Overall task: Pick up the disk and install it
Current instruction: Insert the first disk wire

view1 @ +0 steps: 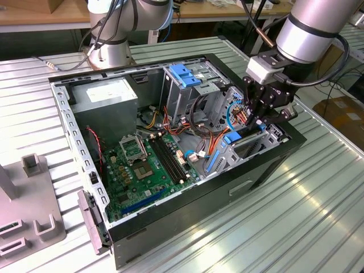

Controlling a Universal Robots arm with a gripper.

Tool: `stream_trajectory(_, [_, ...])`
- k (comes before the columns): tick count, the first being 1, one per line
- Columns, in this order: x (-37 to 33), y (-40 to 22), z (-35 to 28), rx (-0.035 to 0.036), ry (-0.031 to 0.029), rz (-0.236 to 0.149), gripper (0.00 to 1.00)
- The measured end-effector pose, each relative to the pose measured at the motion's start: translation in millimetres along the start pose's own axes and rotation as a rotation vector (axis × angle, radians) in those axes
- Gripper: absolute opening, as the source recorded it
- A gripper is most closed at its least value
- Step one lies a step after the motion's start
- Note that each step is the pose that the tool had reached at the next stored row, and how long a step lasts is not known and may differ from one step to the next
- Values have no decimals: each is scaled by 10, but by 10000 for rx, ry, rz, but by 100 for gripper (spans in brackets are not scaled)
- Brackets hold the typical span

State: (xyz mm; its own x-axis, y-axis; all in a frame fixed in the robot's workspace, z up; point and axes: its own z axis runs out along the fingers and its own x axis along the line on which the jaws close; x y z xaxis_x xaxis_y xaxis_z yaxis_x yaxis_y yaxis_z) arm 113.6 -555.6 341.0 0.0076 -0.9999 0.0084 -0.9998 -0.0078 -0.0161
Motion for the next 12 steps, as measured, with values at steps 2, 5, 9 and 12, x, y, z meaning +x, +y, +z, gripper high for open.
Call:
stream_trajectory(2, [0, 0, 1, 0, -1, 0, 17])
stream_trajectory(5, [0, 0, 2, 0, -1, 0, 17])
stream_trajectory(9, [0, 0, 1, 0, -9, 0, 18])
stream_trajectory(12, [0, -1, -41, 0, -5, 0, 24])
